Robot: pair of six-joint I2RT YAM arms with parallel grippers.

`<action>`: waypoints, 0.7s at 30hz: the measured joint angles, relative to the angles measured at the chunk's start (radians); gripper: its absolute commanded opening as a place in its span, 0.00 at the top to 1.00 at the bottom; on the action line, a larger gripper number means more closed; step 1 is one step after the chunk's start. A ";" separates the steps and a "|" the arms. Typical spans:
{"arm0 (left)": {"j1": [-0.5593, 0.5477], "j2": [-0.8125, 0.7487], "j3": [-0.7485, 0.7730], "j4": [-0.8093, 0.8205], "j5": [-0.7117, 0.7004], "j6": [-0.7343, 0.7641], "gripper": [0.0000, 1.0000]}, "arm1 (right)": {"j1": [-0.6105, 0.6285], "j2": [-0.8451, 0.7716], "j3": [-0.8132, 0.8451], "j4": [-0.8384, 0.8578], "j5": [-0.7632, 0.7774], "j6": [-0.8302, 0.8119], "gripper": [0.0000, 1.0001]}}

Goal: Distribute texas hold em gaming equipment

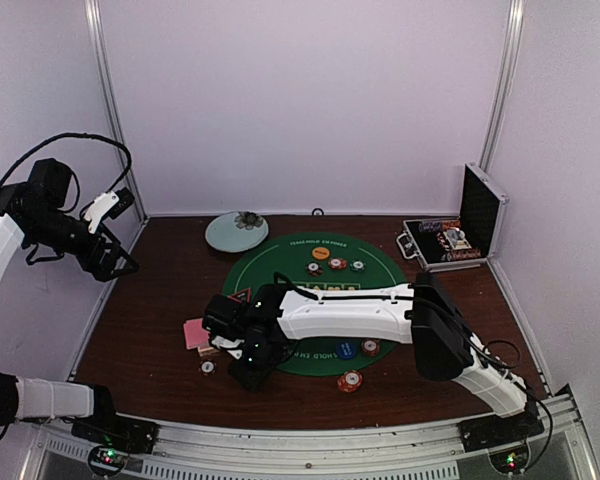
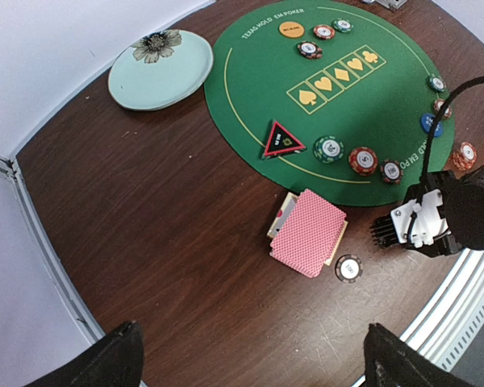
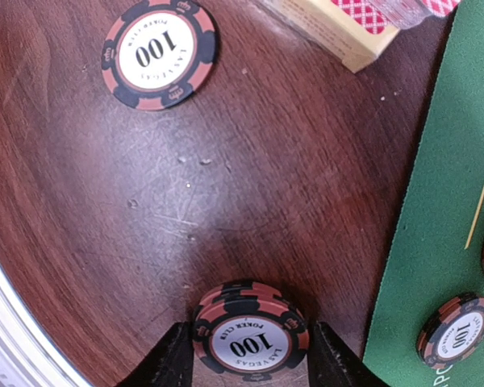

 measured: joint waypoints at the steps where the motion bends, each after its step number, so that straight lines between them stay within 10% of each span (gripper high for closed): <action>1: 0.000 0.000 0.000 0.000 0.000 0.000 0.02 | 0.000 0.000 0.000 0.000 0.000 0.000 0.50; 21: 0.000 -0.003 0.000 0.000 0.000 0.005 0.02 | 0.000 0.000 0.009 0.000 0.000 0.004 0.57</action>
